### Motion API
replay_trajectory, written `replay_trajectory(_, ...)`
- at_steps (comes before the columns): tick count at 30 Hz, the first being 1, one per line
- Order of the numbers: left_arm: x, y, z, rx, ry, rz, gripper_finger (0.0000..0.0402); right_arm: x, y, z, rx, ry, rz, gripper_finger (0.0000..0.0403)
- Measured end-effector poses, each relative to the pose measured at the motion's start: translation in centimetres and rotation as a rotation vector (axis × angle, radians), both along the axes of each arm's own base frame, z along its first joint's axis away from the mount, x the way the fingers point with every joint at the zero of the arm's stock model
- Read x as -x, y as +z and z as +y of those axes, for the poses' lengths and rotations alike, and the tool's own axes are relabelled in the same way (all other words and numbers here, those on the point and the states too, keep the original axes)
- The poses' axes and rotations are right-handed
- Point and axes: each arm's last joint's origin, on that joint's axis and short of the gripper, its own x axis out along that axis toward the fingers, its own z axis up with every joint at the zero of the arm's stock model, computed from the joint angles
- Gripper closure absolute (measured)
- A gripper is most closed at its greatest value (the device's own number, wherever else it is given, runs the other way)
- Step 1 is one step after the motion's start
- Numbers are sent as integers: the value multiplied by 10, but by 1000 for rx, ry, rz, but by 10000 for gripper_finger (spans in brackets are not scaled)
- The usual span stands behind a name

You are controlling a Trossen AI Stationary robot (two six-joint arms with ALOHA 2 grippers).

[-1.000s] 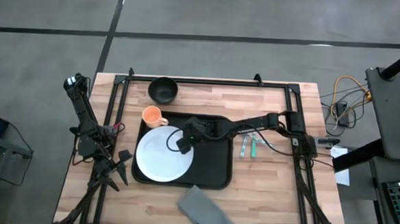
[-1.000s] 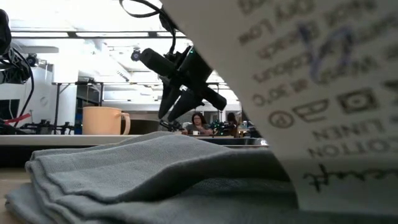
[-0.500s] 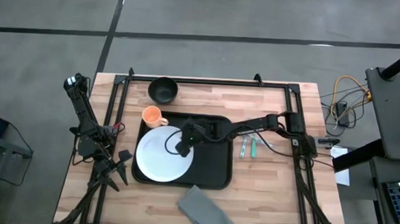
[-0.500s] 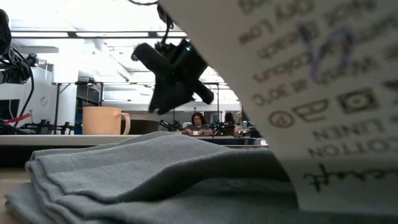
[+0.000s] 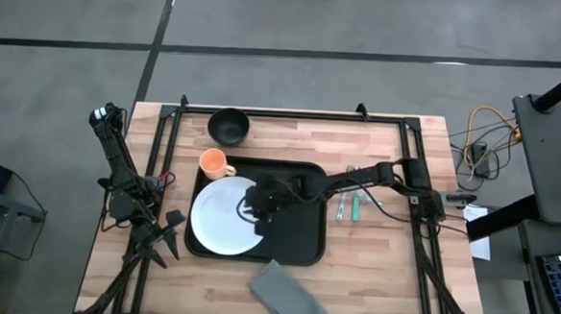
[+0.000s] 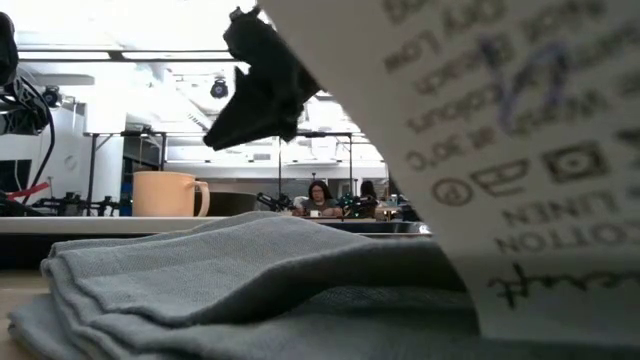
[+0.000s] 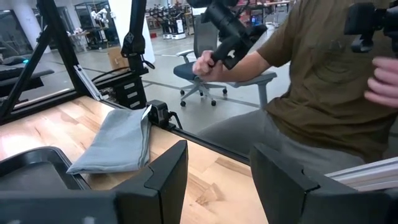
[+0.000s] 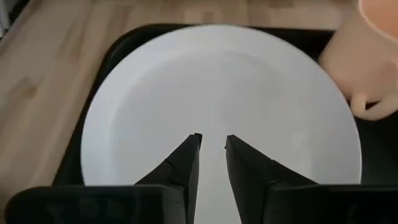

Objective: Set up tray
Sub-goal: Put the black bowl on top of the white plate

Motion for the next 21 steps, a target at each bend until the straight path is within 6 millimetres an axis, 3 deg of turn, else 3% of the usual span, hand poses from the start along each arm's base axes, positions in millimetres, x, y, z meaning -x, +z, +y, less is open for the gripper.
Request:
replay_trajectory(4, 0, -2, 0, -9, -1, 5, 246, 16, -2, -16, -24, -20, 34, 329)
replay_trajectory(8, 0, -3, 0, -10, 0, 6, 246, 48, -3, -23, -50, -57, 40, 323)
replay_trajectory(16, -1, -1, 1, -136, 0, -143, 246, 129, -2, -8, -79, 24, -329, 317)
replay_trajectory(21, -7, 7, 7, -242, 268, -302, 246, 170, -7, -6, -73, 48, -377, 325)
